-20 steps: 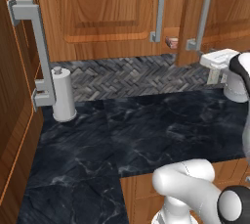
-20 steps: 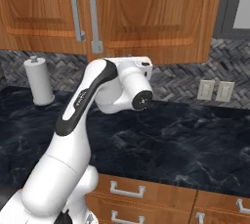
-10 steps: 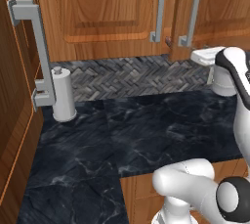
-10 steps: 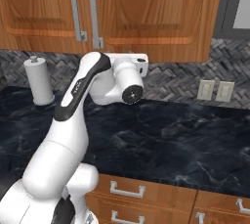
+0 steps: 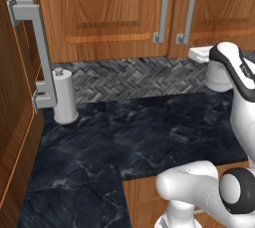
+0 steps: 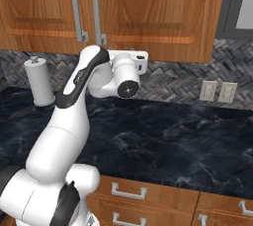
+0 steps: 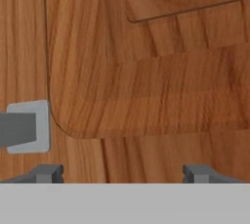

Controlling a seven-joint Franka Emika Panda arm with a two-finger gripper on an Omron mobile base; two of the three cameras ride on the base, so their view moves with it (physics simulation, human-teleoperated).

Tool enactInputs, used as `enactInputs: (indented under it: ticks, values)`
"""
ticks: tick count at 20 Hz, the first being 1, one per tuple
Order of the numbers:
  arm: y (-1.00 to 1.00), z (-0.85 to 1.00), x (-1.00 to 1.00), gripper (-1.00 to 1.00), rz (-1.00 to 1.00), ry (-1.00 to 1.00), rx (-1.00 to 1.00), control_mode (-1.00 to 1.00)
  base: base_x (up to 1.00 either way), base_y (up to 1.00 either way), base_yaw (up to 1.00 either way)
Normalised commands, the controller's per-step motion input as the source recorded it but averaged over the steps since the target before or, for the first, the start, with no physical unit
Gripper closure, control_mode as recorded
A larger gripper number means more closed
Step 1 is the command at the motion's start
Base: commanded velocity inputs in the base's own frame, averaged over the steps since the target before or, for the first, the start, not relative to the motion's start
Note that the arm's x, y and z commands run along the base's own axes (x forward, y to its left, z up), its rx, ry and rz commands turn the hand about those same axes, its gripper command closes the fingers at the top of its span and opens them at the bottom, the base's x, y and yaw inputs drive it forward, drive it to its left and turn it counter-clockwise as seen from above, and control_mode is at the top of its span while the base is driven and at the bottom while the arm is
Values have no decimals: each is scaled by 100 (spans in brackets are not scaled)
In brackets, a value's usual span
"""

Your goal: Pick up the bar soap and sponge from the sink, and place them back in the cabinet, and close the cabinet doors.

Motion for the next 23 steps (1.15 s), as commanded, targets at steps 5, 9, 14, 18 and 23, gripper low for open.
enactInputs:
  ticks: [5,9,14,18,23]
  values:
    - [0,0,27,-100,-3,0,0,-100,0,0,0]
    - [0,0,31,-100,-3,0,0,-100,0,0,0]
    - [0,0,24,-100,-2,0,0,-100,0,0,0]
    - [0,0,14,-100,0,0,0,-100,0,0,0]
    - [0,0,3,-100,0,0,0,-100,0,0,0]
